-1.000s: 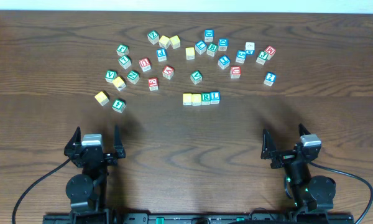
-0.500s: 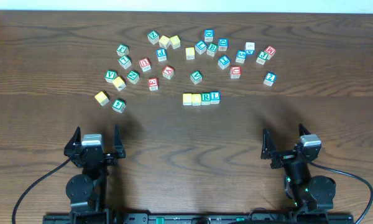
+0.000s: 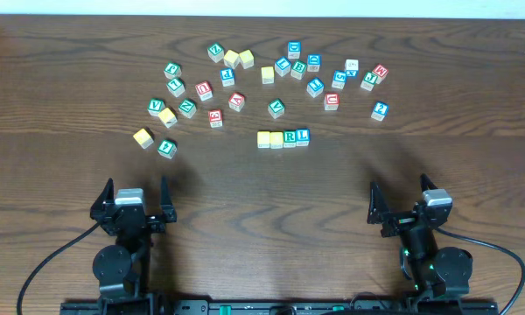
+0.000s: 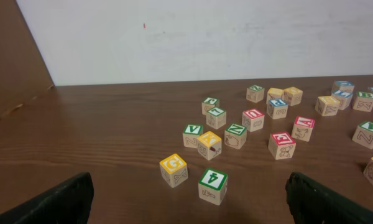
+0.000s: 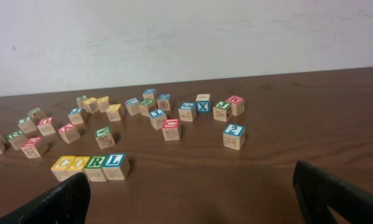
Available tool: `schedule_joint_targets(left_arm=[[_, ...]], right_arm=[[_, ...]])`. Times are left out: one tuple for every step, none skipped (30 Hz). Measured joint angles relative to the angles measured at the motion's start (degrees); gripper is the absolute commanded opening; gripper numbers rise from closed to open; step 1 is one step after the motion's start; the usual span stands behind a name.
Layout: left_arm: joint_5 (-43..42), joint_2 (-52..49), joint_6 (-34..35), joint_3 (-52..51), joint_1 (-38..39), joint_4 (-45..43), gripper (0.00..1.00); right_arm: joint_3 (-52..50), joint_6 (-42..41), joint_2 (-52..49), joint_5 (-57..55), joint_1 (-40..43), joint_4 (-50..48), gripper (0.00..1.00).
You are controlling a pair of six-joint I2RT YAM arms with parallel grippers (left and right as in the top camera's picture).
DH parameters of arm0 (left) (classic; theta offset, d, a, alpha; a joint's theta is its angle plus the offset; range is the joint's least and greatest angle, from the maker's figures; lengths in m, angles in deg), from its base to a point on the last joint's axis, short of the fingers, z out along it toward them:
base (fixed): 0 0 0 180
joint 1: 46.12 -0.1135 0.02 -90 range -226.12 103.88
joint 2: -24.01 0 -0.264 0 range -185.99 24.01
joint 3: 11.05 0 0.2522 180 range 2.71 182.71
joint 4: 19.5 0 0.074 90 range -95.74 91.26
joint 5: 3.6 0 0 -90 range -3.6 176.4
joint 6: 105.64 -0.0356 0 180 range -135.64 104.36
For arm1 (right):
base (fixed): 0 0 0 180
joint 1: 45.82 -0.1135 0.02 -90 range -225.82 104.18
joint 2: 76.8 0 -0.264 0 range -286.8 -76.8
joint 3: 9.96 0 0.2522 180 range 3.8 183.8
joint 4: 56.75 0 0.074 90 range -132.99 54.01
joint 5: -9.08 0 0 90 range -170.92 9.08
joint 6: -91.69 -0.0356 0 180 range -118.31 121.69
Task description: Spell out CORL
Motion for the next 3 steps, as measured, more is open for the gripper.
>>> schedule_joint_targets(left_arm=[[0.0,0.0,0.0,0.0,0.0,0.0,0.97],[0.0,0.0,0.0,0.0,0.0,0.0,0.97],[0.0,0.0,0.0,0.0,0.0,0.02,0.97]], right_arm=[[0.0,0.0,0.0,0.0,0.0,0.0,0.99],[0.0,0.0,0.0,0.0,0.0,0.0,0.99],[0.0,0.0,0.0,0.0,0.0,0.0,0.99]])
